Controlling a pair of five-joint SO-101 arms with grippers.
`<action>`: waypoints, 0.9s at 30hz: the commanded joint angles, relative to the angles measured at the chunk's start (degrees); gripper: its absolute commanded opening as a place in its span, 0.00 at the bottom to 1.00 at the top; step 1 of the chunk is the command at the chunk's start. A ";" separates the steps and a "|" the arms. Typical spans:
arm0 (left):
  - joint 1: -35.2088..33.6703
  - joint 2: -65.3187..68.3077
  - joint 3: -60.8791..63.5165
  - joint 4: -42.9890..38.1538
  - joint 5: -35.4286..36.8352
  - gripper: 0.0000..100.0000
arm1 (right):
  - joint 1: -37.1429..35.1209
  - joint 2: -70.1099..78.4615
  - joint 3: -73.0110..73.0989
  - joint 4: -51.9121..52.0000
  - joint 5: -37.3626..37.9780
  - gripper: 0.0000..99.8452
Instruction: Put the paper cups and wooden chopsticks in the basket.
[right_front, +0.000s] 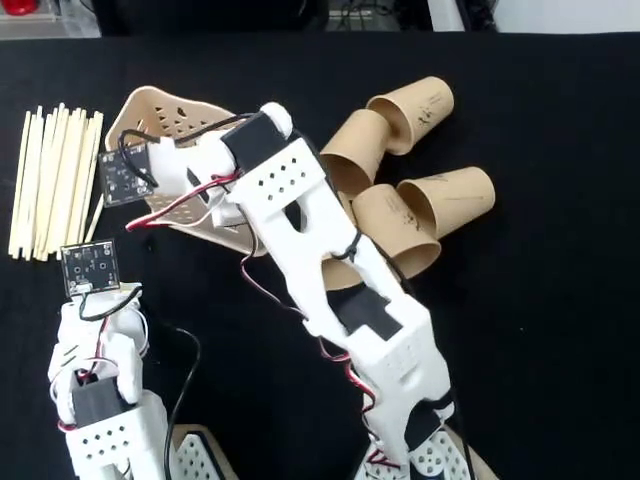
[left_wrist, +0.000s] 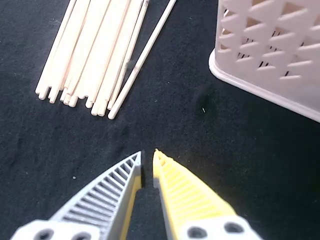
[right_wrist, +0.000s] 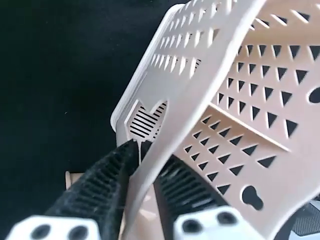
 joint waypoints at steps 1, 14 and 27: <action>-0.40 -0.53 1.01 0.35 0.18 0.05 | 1.14 -5.41 -0.66 1.85 -4.57 0.15; -0.40 -0.53 1.01 0.35 0.18 0.05 | 0.00 -27.30 1.54 1.93 -9.85 0.43; -0.40 -0.53 1.01 0.35 0.18 0.05 | 0.97 -72.40 61.93 -1.41 -4.48 0.23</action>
